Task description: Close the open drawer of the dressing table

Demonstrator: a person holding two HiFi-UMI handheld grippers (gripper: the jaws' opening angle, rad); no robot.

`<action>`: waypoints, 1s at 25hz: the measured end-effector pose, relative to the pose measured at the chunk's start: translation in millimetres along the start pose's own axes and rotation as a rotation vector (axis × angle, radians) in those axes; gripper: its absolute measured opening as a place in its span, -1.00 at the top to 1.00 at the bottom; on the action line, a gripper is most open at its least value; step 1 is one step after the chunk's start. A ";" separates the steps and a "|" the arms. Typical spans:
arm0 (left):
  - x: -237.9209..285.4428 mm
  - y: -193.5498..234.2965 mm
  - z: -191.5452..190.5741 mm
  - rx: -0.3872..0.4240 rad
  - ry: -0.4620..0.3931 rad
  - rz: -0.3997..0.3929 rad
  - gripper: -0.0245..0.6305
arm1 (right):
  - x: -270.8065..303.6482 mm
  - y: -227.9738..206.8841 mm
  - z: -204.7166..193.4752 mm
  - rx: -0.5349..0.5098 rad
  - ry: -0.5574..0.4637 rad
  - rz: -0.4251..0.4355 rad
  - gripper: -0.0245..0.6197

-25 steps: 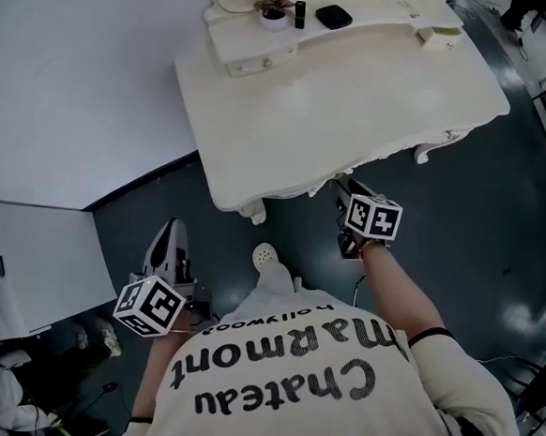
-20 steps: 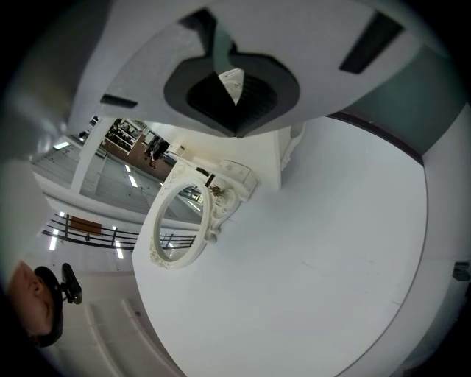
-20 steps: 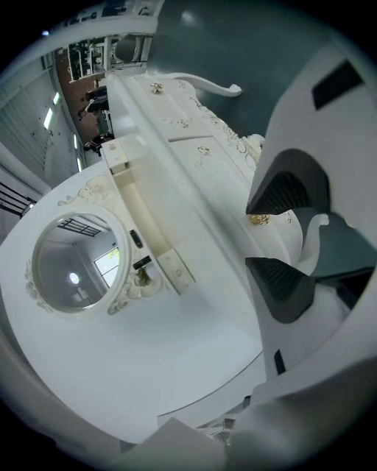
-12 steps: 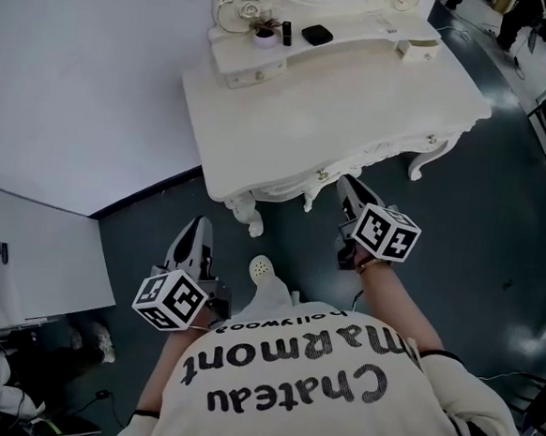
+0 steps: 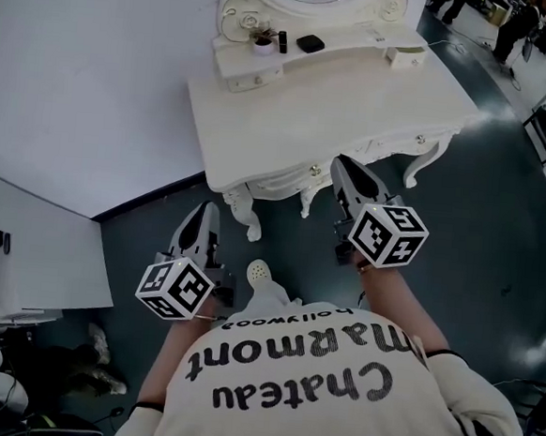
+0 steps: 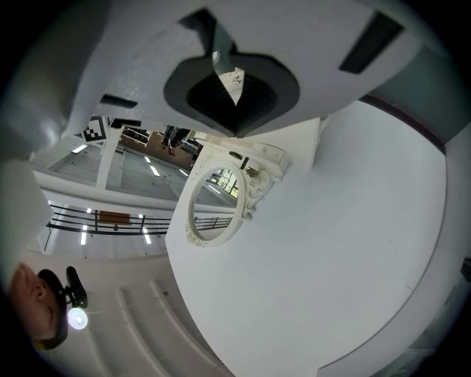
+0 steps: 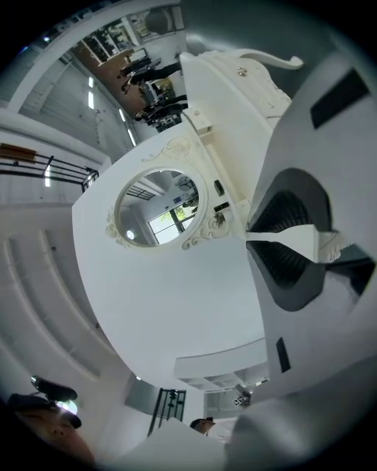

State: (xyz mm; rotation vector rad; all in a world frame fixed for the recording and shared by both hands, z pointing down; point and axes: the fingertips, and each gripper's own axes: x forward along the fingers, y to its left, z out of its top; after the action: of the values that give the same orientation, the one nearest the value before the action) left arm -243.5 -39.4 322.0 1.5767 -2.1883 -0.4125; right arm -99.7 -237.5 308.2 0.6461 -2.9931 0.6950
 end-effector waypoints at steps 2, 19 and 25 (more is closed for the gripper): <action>-5.9 -5.3 -0.3 0.002 -0.012 0.000 0.90 | -7.2 5.6 0.9 -0.048 0.007 0.008 0.75; -44.6 -41.0 -18.5 0.044 -0.065 0.025 0.90 | -56.2 7.3 -5.9 -0.120 0.030 0.047 0.75; -54.7 -49.1 -23.7 0.043 -0.067 0.030 0.90 | -69.6 6.6 -8.4 -0.128 0.043 0.048 0.75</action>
State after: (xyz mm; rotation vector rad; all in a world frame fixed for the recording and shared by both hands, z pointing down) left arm -176.1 -3.0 311.4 1.5713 -2.2828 -0.4172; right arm -39.3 -201.3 306.5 0.5473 -2.9921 0.5066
